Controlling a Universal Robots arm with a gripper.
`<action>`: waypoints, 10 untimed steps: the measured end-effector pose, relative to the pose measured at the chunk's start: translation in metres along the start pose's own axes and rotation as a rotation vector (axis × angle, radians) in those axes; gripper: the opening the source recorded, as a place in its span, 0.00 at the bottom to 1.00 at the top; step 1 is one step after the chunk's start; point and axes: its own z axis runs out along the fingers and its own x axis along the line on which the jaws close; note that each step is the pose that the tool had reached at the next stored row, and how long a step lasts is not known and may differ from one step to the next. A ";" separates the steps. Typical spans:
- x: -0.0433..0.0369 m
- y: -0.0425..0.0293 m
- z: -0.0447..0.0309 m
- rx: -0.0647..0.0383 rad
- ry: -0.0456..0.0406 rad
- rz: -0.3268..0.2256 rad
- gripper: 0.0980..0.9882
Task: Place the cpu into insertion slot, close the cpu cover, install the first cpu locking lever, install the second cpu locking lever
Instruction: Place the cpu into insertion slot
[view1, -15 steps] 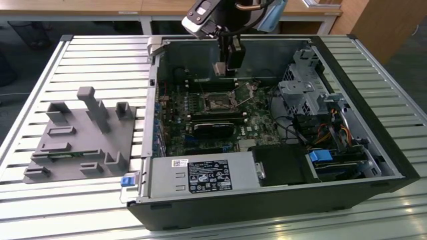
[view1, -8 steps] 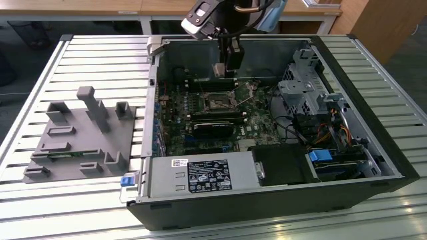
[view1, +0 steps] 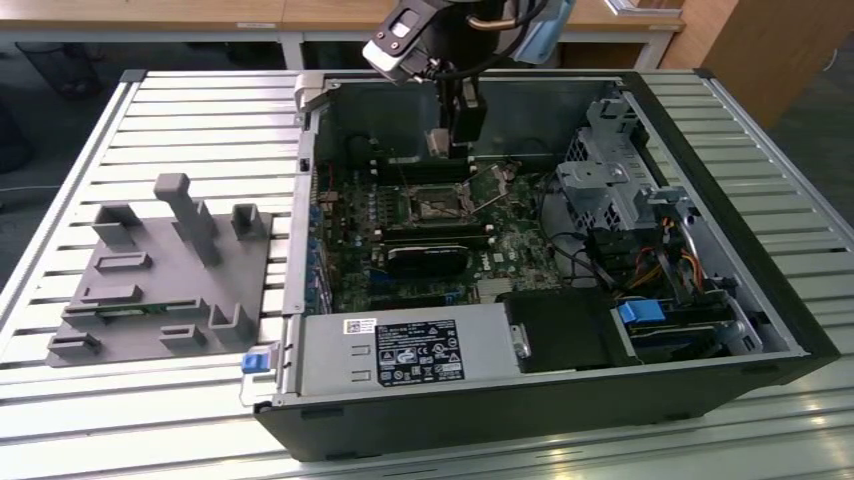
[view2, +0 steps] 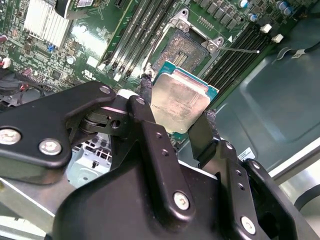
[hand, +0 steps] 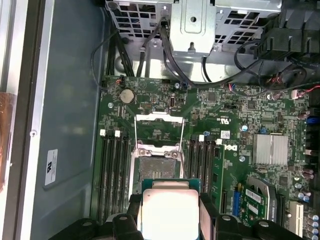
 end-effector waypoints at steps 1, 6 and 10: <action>0.0003 0.0000 0.0007 0.000 -0.0001 0.002 0.50; 0.0015 0.0001 0.0046 0.000 -0.0009 0.013 0.50; 0.0022 0.0000 0.0085 0.000 -0.0011 0.019 0.50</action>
